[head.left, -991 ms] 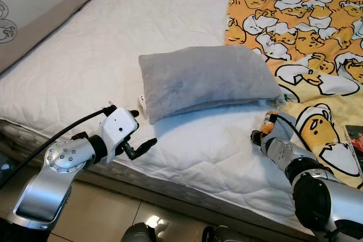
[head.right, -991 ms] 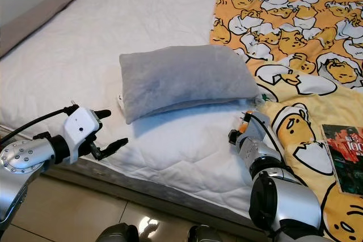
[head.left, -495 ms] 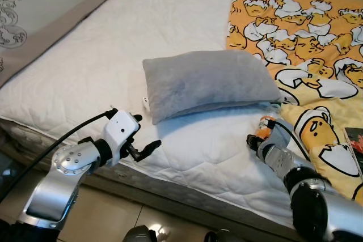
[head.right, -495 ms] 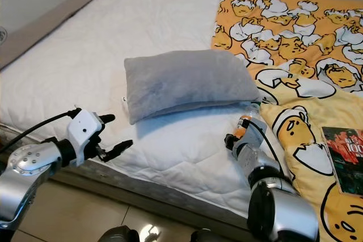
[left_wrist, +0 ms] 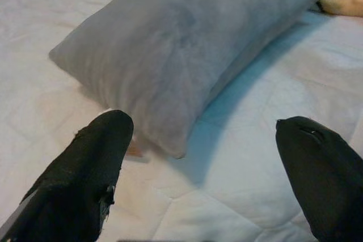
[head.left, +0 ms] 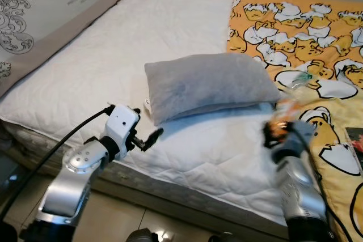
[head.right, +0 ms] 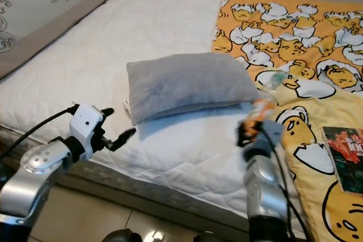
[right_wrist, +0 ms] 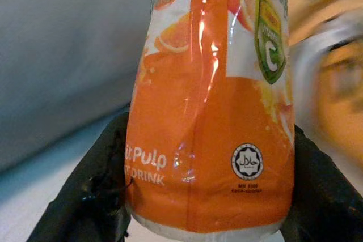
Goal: Clean up the room
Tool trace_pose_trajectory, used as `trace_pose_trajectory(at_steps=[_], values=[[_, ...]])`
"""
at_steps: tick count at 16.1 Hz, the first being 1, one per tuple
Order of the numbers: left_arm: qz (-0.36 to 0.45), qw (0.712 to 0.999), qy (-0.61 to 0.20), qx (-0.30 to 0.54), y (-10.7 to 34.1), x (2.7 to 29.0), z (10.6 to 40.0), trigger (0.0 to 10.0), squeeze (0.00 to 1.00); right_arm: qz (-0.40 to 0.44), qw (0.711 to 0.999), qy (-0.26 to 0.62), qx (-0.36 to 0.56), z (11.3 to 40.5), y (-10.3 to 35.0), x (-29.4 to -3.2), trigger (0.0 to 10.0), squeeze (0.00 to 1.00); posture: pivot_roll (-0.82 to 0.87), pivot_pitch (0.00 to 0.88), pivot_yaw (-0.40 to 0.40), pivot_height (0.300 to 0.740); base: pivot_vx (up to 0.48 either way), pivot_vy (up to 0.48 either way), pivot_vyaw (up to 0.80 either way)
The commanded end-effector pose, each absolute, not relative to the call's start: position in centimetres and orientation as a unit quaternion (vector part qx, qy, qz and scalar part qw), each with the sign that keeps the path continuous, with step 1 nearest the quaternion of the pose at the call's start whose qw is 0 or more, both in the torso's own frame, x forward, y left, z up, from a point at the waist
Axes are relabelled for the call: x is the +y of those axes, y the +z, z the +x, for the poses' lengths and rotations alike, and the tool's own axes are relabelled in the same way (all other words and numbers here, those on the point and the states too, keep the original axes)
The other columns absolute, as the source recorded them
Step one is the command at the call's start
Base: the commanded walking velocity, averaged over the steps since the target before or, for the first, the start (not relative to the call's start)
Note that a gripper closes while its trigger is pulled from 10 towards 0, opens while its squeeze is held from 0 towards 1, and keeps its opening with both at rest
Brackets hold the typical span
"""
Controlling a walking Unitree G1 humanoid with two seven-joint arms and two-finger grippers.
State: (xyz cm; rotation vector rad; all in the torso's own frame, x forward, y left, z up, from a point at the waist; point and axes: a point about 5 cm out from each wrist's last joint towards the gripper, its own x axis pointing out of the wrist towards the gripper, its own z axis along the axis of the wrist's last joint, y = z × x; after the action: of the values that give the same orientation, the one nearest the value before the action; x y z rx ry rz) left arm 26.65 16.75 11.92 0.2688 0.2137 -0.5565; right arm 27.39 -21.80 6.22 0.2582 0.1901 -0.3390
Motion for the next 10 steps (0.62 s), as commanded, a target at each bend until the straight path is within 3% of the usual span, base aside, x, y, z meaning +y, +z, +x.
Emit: trace_pose_trajectory(at_steps=[1, 4, 6, 10], values=[[0.129, 0.952, -0.255, 0.114, 11.5, 17.1, 26.5, 10.0, 0.0, 0.129, 0.968, -0.204, 0.072, 26.9, 6.9, -22.6, 10.0, 0.0, 0.01, 0.0, 0.015, 0.74, 0.0, 0.0, 0.0], [0.12, 0.962, -0.22, 0.104, 11.4, 17.4, 26.5, 10.0, 0.0, 0.097, 0.985, -0.142, 0.014, 27.1, 9.4, -21.1, 10.0, 0.0, 0.01, 0.0, 0.007, 0.74, 0.0, 0.0, 0.0], [0.104, 0.978, -0.158, 0.09, 11.7, 17.8, 26.8, 10.0, 0.0, 0.089, 0.995, -0.027, 0.04, 27.3, 9.5, -17.9, 10.0, 0.0, 0.02, 0.0, 0.007, 0.74, 0.0, 0.0, 0.8], [0.099, 0.982, -0.129, 0.096, 11.7, 17.9, 26.7, 10.0, 0.0, 0.079, 0.995, -0.003, 0.067, 27.0, 8.6, -17.0, 10.0, 0.0, 0.03, 0.0, 0.008, 0.74, 0.0, 0.0, 0.8]])
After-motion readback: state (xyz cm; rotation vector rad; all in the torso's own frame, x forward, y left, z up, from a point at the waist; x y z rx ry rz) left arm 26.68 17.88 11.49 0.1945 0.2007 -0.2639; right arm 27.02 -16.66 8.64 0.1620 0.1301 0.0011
